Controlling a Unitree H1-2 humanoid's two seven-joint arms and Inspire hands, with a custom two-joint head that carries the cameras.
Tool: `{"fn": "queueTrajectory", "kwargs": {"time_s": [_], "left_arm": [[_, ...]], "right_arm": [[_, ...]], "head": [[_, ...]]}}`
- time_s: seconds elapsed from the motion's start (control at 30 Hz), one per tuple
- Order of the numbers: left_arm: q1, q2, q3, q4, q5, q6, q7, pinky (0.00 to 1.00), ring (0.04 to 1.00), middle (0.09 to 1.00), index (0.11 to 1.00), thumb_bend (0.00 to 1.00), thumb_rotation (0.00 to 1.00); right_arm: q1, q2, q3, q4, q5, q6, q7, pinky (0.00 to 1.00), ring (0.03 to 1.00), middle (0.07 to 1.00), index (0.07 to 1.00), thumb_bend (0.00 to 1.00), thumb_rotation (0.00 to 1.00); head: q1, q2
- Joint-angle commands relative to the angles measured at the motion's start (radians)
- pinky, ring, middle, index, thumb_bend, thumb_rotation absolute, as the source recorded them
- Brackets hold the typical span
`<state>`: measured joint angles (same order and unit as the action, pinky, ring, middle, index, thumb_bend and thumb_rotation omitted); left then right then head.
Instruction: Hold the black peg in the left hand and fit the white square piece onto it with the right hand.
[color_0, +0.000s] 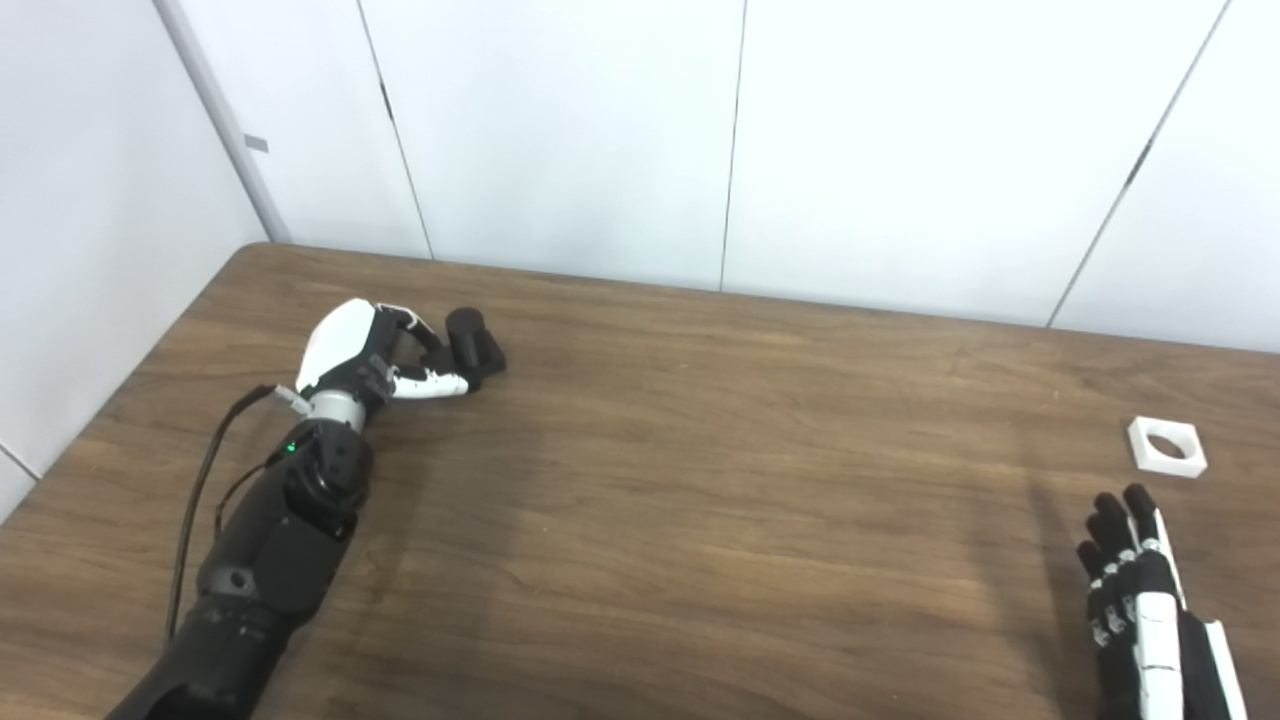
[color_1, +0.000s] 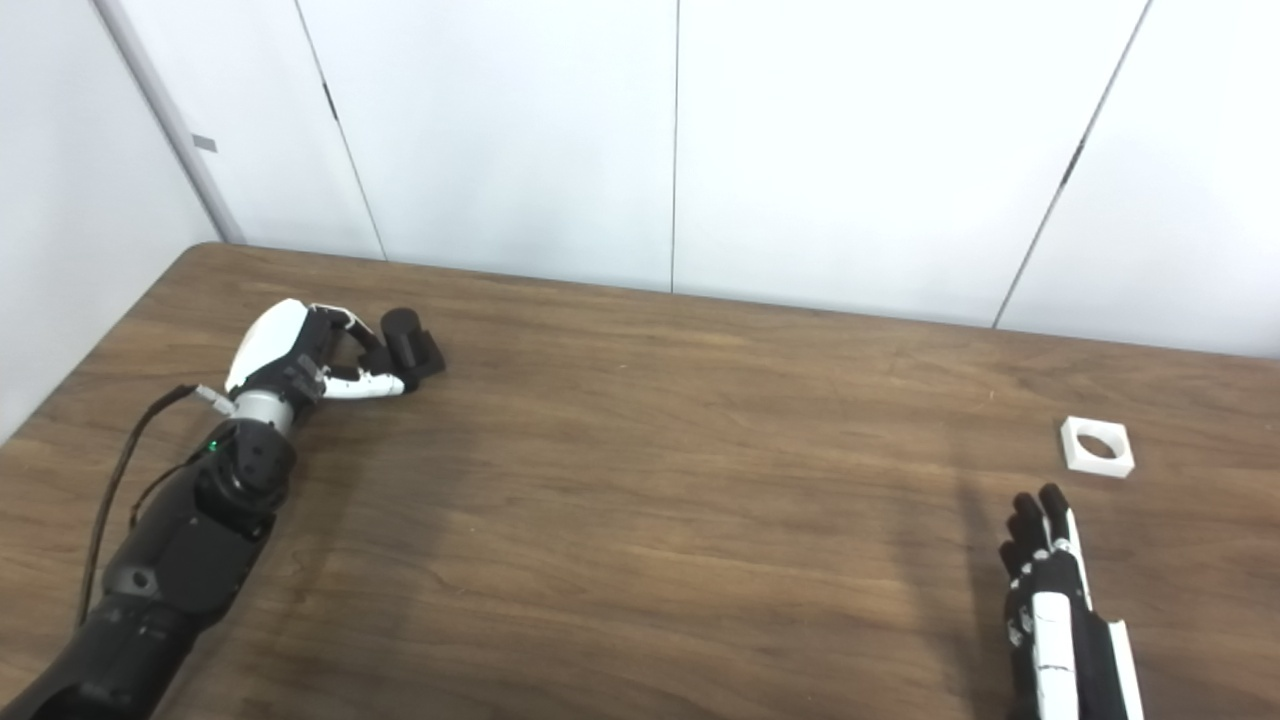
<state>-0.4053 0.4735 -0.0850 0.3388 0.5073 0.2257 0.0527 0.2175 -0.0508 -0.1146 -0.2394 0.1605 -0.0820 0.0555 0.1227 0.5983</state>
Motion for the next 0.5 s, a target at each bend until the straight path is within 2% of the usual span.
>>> {"fn": "queueTrajectory", "kwargs": {"time_s": [0.0, 0.1, 0.3, 0.47], "left_arm": [[-0.008, 0.035, -0.002, -0.054, 0.009, -0.039, 0.001, 0.88, 0.891, 0.768, 0.486, 0.52, 0.05], [0.032, 0.034, -0.01, -0.13, 0.008, -0.041, -0.027, 0.91, 0.881, 0.773, 0.485, 0.52, 0.05], [0.131, 0.017, -0.025, -0.299, 0.02, -0.061, -0.061, 0.91, 0.873, 0.774, 0.486, 0.52, 0.05], [0.216, 0.0, -0.063, -0.391, 0.084, -0.13, -0.036, 0.99, 0.845, 0.755, 0.485, 0.52, 0.05]], "right_arm": [[0.099, 0.025, 0.009, -0.019, 0.003, -0.01, -0.005, 1.0, 0.985, 0.957, 0.977, 0.47, 0.86], [0.098, 0.026, 0.011, -0.016, -0.005, -0.009, -0.011, 1.0, 0.974, 0.956, 0.976, 0.48, 0.85], [0.092, 0.021, 0.017, -0.001, -0.031, -0.026, -0.017, 1.0, 0.963, 0.954, 0.981, 0.48, 0.86], [0.085, 0.025, 0.013, 0.012, -0.021, -0.025, -0.019, 1.0, 0.978, 0.946, 0.982, 0.48, 0.85]], "head": [[0.0, 0.003], [-0.006, 0.005], [-0.022, 0.016], [-0.039, 0.023]]}}
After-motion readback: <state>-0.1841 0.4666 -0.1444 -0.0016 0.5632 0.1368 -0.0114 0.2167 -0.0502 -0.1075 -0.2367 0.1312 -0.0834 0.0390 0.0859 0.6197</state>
